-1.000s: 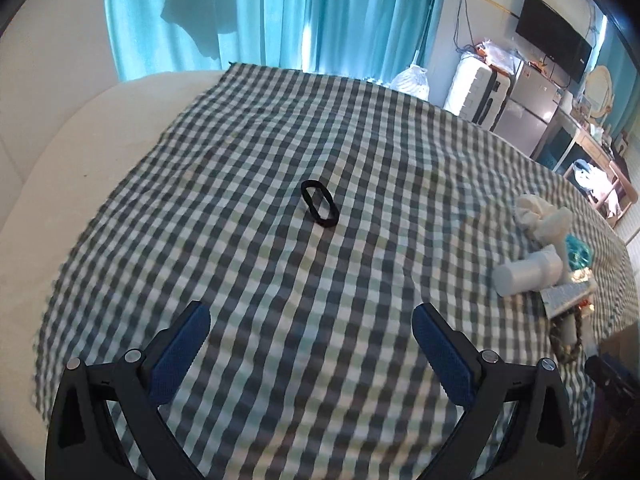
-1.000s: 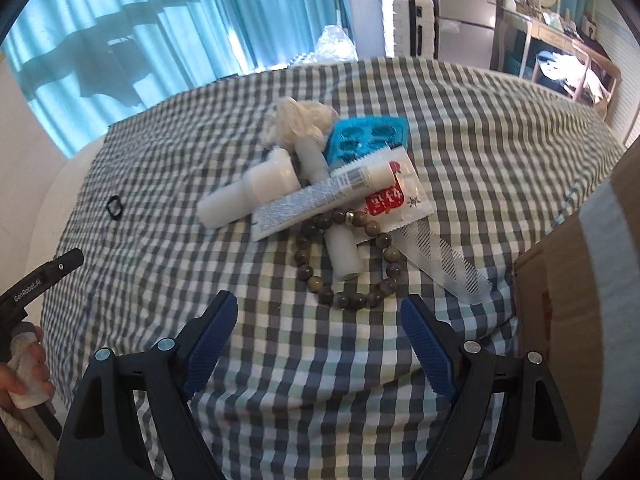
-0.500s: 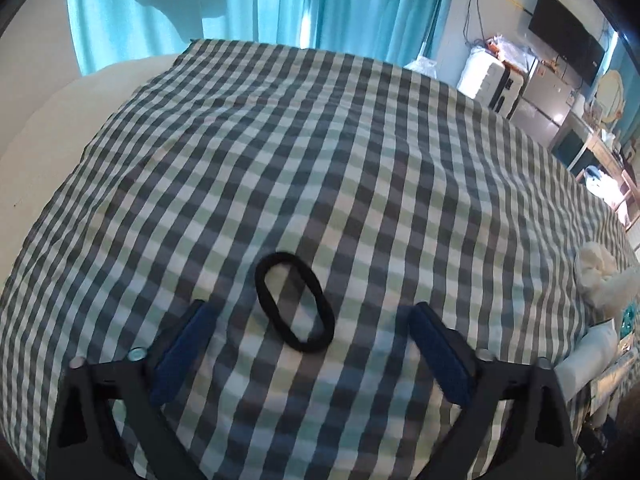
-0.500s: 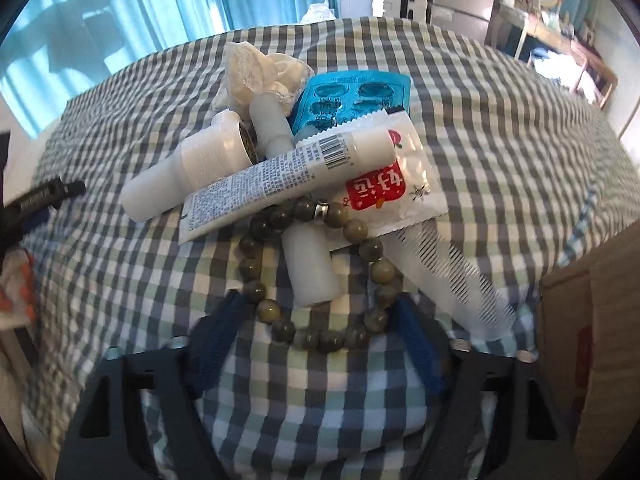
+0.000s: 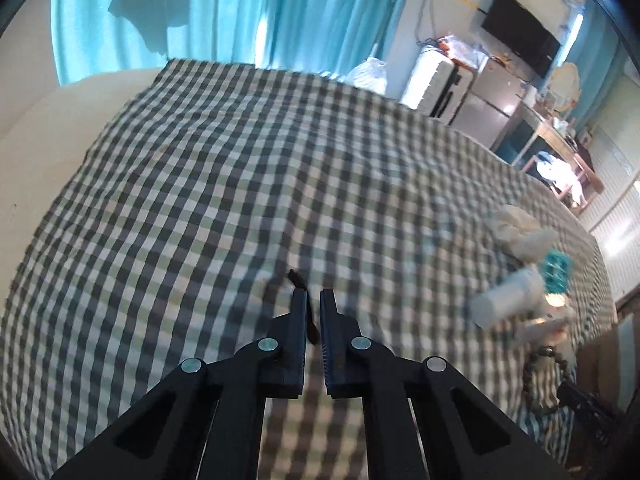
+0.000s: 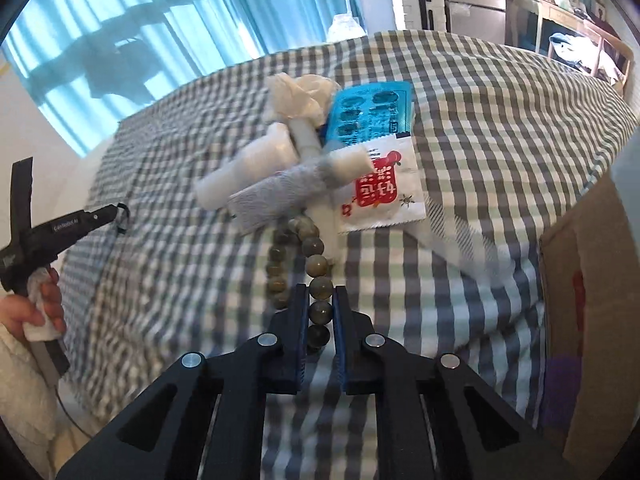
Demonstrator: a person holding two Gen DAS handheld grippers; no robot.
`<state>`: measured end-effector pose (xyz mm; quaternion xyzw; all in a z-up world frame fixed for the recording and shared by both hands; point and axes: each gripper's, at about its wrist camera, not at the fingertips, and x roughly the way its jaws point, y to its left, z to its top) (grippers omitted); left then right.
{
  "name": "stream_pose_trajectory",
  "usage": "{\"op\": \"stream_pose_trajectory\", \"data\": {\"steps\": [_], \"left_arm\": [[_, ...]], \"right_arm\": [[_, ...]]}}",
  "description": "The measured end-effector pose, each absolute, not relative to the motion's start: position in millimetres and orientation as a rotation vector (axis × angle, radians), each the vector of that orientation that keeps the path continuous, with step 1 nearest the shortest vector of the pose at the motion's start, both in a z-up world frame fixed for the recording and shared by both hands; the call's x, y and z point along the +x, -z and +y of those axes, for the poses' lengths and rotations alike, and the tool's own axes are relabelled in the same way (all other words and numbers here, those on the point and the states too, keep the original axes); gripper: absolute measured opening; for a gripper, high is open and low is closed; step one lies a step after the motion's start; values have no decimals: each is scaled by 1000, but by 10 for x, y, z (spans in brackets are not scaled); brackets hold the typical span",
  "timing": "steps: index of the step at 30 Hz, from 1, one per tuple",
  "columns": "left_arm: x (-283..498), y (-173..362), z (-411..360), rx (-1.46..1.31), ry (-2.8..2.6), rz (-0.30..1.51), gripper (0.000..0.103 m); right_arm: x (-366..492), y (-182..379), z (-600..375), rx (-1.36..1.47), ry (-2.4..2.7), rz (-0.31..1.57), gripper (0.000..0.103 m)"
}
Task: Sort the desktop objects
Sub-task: 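Grasp the black hair tie with the left tool while the right tool grasps the bead bracelet, then carry the hair tie and bead bracelet into the cardboard box and release both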
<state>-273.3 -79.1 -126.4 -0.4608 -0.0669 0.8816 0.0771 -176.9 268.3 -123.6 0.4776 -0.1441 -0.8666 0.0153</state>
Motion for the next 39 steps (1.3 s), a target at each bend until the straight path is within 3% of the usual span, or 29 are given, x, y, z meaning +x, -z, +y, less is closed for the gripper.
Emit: {"op": "stream_pose_trajectory", "data": {"steps": [16, 23, 28, 29, 31, 32, 33, 39], "left_arm": [[-1668, 43, -570, -1089, -2620, -225, 6], [-1449, -521, -676, -997, -2669, -208, 6], [-1410, -604, -683, -1006, -2680, -178, 9], [-1427, -571, -671, -1029, -2682, -173, 16], [-1447, -467, -643, -1063, -2702, -163, 41], [-1460, -405, -641, -1070, -2722, -161, 64], [-1472, -323, -642, -1078, -2736, -170, 72], [-1806, 343, -616, -1248, -2736, -176, 72]], "right_arm": [[-999, -24, 2603, 1078, 2813, -471, 11], [-695, -215, 2660, 1000, 2823, -507, 11], [-613, -268, 2692, 969, 2813, -544, 11], [-605, -273, 2684, 970, 2812, -537, 11], [-598, -265, 2673, 971, 2802, -526, 11], [-600, -248, 2672, 975, 2803, -523, 11], [-597, -226, 2673, 978, 2802, -525, 11], [-726, -14, 2676, 1044, 2777, -525, 11]]}}
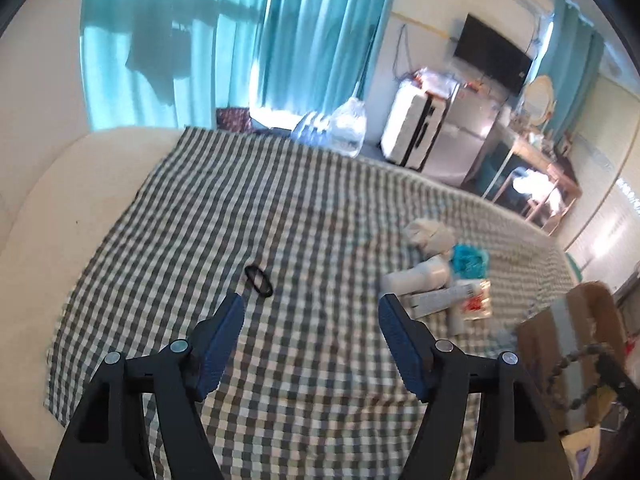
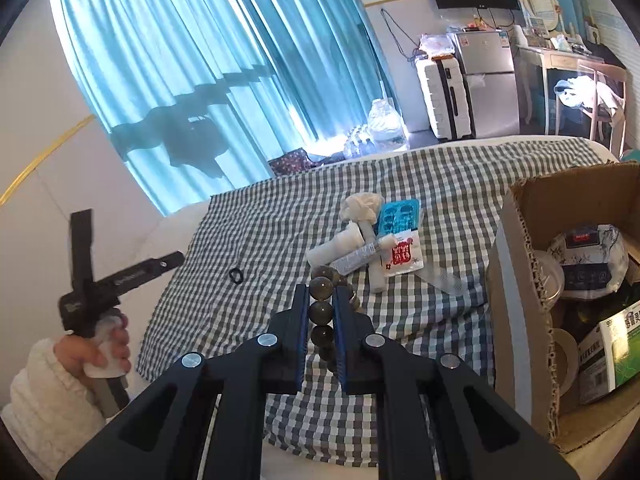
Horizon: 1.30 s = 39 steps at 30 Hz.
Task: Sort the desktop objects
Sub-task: 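Carry the hair tie and bead bracelet into the cardboard box and release both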
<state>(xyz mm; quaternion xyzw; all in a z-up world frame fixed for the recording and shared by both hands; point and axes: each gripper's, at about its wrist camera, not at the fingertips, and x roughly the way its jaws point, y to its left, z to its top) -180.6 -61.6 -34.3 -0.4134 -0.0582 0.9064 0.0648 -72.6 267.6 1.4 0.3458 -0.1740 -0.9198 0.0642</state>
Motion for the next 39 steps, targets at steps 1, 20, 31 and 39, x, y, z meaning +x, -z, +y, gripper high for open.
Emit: {"op": "stream_pose_trajectory", "data": {"steps": [1, 20, 31, 39], "left_arm": [[-1887, 471, -608, -1266, -2739, -170, 72], [-2865, 1722, -755, -1535, -2633, -212, 4], [-2245, 828, -473, -1319, -2617, -132, 4], [-1477, -239, 222, -1122, -2533, 31, 4]], "right_arm": [[-769, 23, 2673, 1057, 2773, -519, 11], [-1774, 692, 2517, 1275, 2656, -470, 11], [-1465, 188, 2362, 1156, 2695, -423, 11], [-918, -713, 2611, 962, 2772, -357, 11]]}}
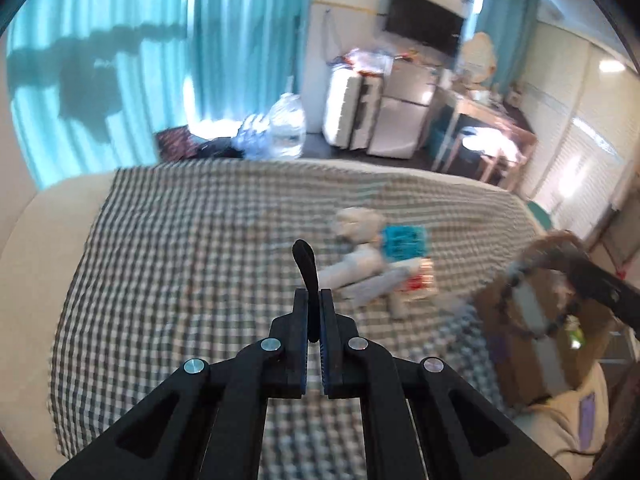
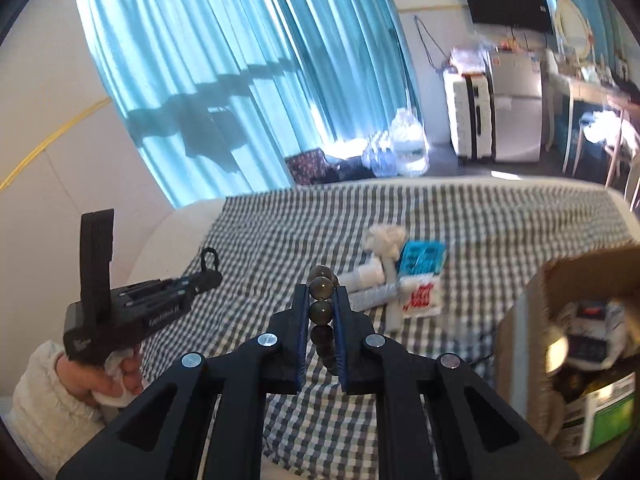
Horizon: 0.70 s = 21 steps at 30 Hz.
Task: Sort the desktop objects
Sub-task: 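Carry the hair tie and bead bracelet into the cardboard box and release both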
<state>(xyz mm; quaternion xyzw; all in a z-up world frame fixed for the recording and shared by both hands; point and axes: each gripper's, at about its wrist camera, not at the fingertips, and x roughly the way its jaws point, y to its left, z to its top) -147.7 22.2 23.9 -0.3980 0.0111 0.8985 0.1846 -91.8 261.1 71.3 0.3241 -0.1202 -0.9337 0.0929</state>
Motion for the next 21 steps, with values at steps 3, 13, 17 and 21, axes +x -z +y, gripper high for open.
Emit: {"op": "stream_pose_trajectory", "data": {"steps": [3, 13, 17, 21], "left_arm": [[-1225, -533, 593, -1059, -2448, 18, 4], [-558, -762, 2173, -994, -2145, 131, 5], [-490, -495, 2637, -1055, -2058, 188, 5], [-467, -256, 2968, -1100, -2014, 229, 8]], "right_arm": [[-677, -986, 2792, 925, 2818, -313, 11], [-46, -1148, 3676, 978, 3008, -269, 11], [48, -902, 4183, 1076, 3048, -374, 11], [68, -720, 4548, 1135, 3051, -457, 12]]}}
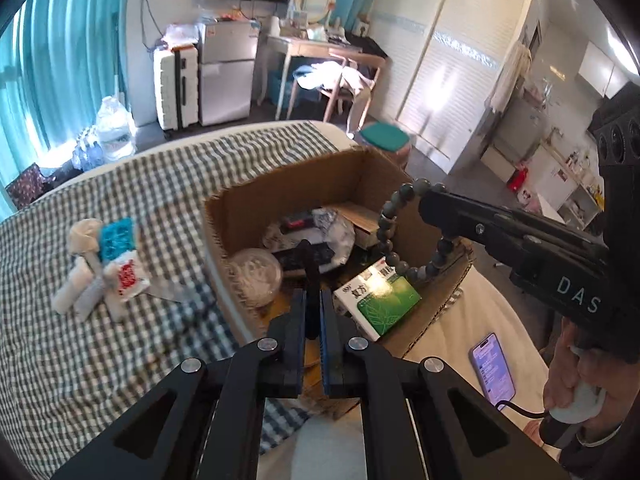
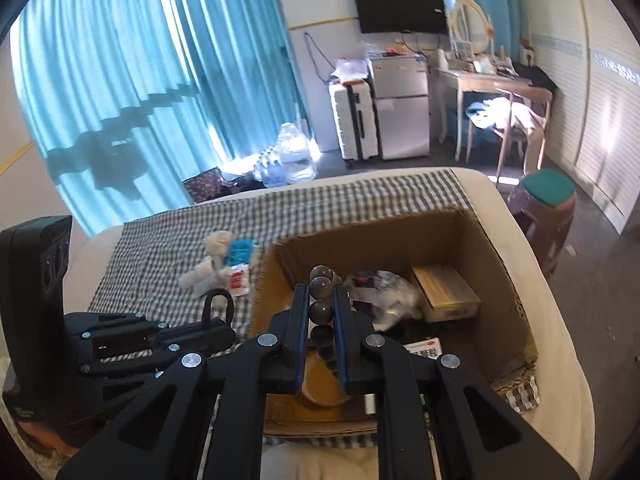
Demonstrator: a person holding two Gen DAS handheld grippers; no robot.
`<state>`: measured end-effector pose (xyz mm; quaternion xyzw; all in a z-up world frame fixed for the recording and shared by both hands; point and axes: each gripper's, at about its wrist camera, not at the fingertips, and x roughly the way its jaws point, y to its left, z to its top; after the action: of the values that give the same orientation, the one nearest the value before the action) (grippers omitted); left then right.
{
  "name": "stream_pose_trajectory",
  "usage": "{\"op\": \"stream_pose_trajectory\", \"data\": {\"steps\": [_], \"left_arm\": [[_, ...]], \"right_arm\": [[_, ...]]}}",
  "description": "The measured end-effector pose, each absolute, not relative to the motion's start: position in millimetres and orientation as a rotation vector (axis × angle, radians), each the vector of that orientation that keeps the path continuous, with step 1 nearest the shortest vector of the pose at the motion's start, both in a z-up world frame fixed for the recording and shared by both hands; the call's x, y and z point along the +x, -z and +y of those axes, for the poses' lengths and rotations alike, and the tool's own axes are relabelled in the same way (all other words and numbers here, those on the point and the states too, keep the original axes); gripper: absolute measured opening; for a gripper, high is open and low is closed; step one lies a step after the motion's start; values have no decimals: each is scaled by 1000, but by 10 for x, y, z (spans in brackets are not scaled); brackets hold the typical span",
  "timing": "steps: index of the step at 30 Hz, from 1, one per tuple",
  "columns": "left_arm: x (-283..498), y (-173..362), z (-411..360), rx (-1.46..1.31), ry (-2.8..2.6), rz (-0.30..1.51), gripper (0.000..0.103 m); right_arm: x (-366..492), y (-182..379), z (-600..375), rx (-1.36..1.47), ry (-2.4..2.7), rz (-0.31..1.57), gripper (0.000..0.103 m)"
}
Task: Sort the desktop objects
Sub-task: 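Carry the hair tie and bead bracelet into the cardboard box and release both, then withdraw both tools from the cardboard box toward the remaining items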
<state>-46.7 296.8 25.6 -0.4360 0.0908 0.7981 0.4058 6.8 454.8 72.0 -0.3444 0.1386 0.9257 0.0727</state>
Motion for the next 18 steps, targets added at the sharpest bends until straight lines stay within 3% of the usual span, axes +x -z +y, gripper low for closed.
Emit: {"op": "stream_pose_trajectory", "data": {"steps": [1, 2, 3, 4, 5, 18], "left_arm": [[-462, -212, 3034, -1102, -2008, 244, 11], [-453, -182, 3076, -1102, -2008, 259, 20], [-444, -149, 3121, -1104, -2011, 275, 44], [-437, -121, 3155, -1115, -2018, 289, 62], [-442, -100, 3165, -1133, -2025, 287, 83], [-588, -202, 2347, -1154, -2270, 231, 97]], "right_arm": [[79, -696, 4620, -1029, -2778, 439, 17], [82, -680, 4689, -1021, -2781, 471, 23], [79, -677, 4752, -1008, -2786, 503, 43], [78, -678, 4794, -989, -2782, 517, 59], [89, -688, 4831, -961, -2775, 519, 61], [333, -692, 4661, -854, -2738, 532, 61]]}}
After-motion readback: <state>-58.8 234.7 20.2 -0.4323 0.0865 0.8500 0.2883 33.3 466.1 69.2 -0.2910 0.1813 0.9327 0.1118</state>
